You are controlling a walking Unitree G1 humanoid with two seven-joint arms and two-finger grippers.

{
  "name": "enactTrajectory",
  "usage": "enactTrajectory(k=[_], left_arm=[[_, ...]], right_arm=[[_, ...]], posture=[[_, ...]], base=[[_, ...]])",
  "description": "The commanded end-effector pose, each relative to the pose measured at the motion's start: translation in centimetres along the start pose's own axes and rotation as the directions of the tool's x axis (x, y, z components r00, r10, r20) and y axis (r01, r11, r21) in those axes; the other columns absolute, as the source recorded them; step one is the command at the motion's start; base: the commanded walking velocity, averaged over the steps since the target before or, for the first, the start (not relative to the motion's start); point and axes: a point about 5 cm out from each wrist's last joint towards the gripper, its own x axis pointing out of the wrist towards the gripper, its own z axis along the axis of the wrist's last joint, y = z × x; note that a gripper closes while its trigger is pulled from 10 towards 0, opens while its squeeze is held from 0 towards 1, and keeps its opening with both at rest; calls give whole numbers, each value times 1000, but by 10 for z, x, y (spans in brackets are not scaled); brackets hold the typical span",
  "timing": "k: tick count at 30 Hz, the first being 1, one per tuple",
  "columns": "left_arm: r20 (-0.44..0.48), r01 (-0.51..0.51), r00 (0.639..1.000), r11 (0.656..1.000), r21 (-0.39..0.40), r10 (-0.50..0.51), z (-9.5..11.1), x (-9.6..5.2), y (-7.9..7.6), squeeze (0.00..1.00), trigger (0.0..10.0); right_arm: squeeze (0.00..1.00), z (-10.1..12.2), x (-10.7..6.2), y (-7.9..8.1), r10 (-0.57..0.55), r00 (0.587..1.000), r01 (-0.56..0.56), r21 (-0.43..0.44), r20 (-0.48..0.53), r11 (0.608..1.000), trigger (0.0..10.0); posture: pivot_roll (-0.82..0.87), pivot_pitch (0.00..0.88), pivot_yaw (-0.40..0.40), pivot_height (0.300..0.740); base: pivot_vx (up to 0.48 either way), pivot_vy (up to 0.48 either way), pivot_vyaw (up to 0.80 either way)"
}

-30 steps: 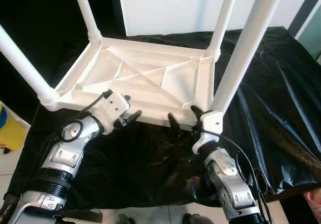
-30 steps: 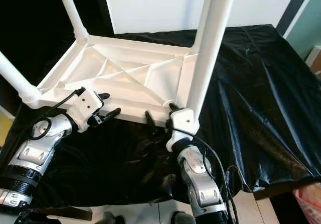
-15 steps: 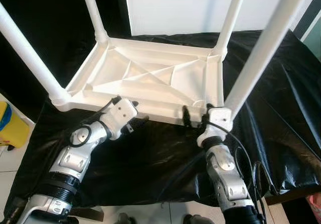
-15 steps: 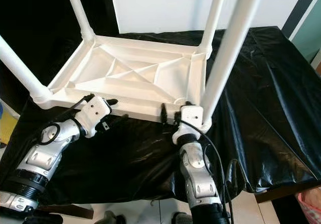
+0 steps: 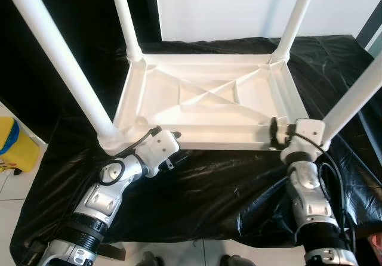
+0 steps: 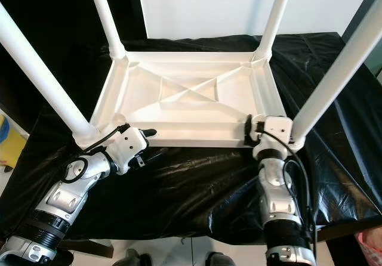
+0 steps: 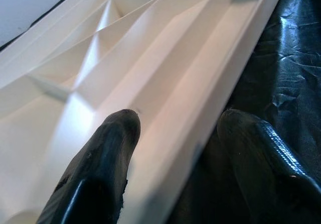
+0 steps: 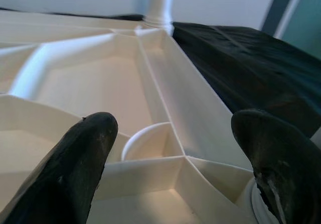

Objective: Building children table

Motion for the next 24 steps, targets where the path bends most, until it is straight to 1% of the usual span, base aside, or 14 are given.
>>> enactTrajectory(k=[1,3,4,5,8,9,11,12,15,17,19,22,24], left_arm=[[-22,-18,1000,1000,-3,18,-4,-2,-4,0,10000],[-23,-20,1000,1000,-3,20,-4,-2,-4,0,10000],[-24,-21,1000,1000,-4,21,-4,-3,-5,0,10000],[-24,-21,1000,1000,-4,21,-4,-3,-5,0,10000],[-25,-21,999,1000,-8,21,-4,-3,-6,0,10000],[-29,-15,999,1000,-11,15,-4,-4,-7,0,10000],[-29,-15,999,1000,-11,15,-4,-4,-7,0,10000],[-33,2,999,1000,-23,-3,-5,-5,-10,0,10000],[-33,11,999,999,-30,-12,-4,-6,-11,0,10000],[-19,59,998,996,-62,-60,-2,-9,-21,0,10000],[-24,89,996,994,-64,-91,-3,-11,-29,0,10000],[-29,95,995,994,-59,-96,-4,-12,-32,0,10000],[-45,80,996,996,-51,-82,-7,-12,-31,0,10000]], right_arm=[[0,-8,-1,-24,-77,997,77,-4,-27,997,10000],[0,-10,1,-24,-67,997,67,-13,-25,998,10000],[0,-11,0,-20,-45,999,45,-6,-26,999,10000],[0,-11,0,-20,-45,999,45,-6,-26,999,10000],[0,-11,-2,-8,8,1000,-8,-1,-13,1000,10000],[0,-11,-5,0,37,999,-37,11,-10,999,10000],[0,-11,-5,0,37,999,-37,11,-10,999,10000],[0,-12,-9,14,85,996,-85,29,-2,996,10000],[0,-12,-11,18,103,995,-103,34,1,994,10000],[0,-13,-19,35,179,984,-179,49,11,983,10000],[0,-14,-25,46,230,973,-230,62,15,971,10000],[0,-14,-26,48,241,970,-241,65,17,968,10000],[0,-15,-33,51,255,967,-255,69,18,964,10000]], posture=[[-100,141,28,740],[-98,142,28,740],[-96,143,28,740],[-96,143,28,740],[-96,143,28,740],[-93,143,31,740],[-93,143,31,740],[-92,144,33,740],[-92,144,33,740],[-91,146,40,740],[-86,147,38,740],[-86,147,38,740],[-82,148,32,740]], base=[[0,0,0],[0,0,0],[0,0,0],[0,0,0],[0,0,0],[0,0,0],[0,0,0],[0,0,0],[0,0,0],[0,0,0],[0,0,0],[0,0,0],[0,0,0]])
